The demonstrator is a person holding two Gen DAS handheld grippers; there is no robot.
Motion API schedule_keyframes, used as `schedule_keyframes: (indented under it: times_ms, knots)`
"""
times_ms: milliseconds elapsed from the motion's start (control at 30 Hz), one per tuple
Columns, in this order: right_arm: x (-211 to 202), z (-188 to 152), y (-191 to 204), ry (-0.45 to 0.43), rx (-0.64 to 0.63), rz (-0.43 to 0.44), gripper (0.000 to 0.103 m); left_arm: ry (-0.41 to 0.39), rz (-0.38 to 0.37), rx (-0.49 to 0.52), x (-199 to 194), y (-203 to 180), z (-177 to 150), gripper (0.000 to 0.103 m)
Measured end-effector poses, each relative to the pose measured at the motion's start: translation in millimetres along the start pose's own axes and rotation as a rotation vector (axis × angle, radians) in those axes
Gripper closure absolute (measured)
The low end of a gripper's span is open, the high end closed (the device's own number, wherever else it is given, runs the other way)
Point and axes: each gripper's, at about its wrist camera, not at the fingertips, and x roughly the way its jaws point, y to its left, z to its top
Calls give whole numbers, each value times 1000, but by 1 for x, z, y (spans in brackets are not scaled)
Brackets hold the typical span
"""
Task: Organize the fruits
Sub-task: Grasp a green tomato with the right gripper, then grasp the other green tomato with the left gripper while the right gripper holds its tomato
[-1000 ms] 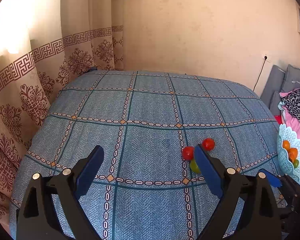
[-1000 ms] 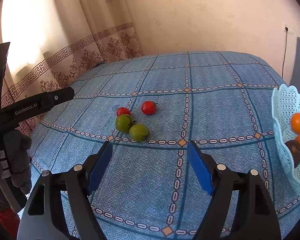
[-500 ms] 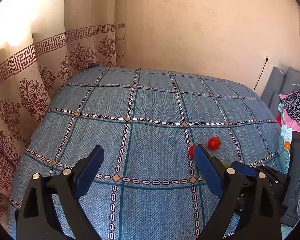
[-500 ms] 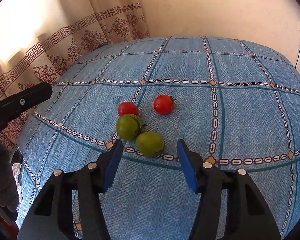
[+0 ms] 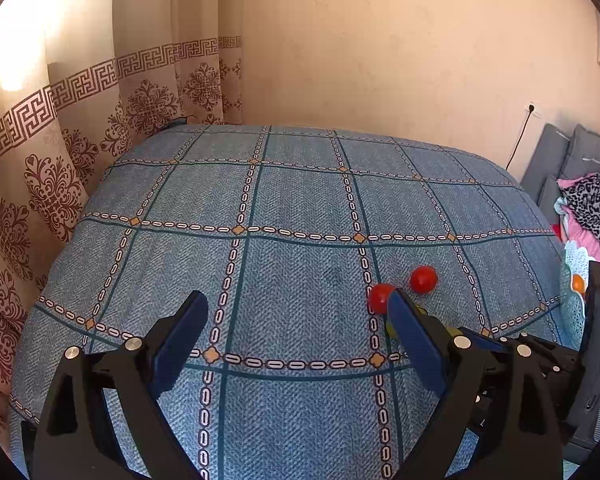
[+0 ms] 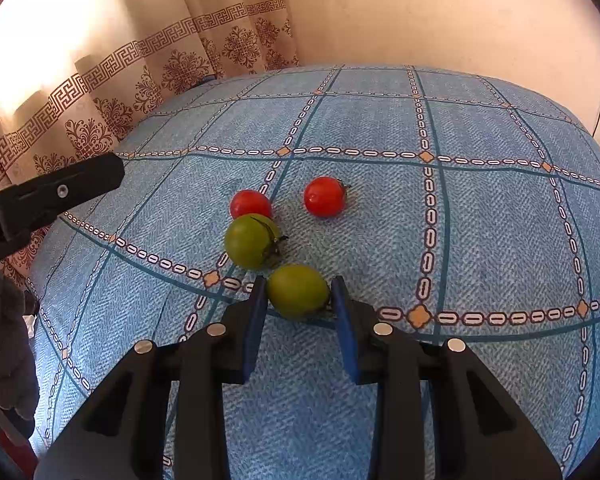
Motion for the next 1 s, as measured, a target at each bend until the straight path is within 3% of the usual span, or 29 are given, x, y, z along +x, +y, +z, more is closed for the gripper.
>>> schedule_keyframes:
  times_ms: [433, 1000]
  knots:
    - [-13, -11, -14, -12, 24, 2, 72, 54, -19, 54, 26, -42, -4, 13]
    - [-5, -12, -5, 9, -36, -4, 66, 69, -9, 38, 34, -38, -2, 13]
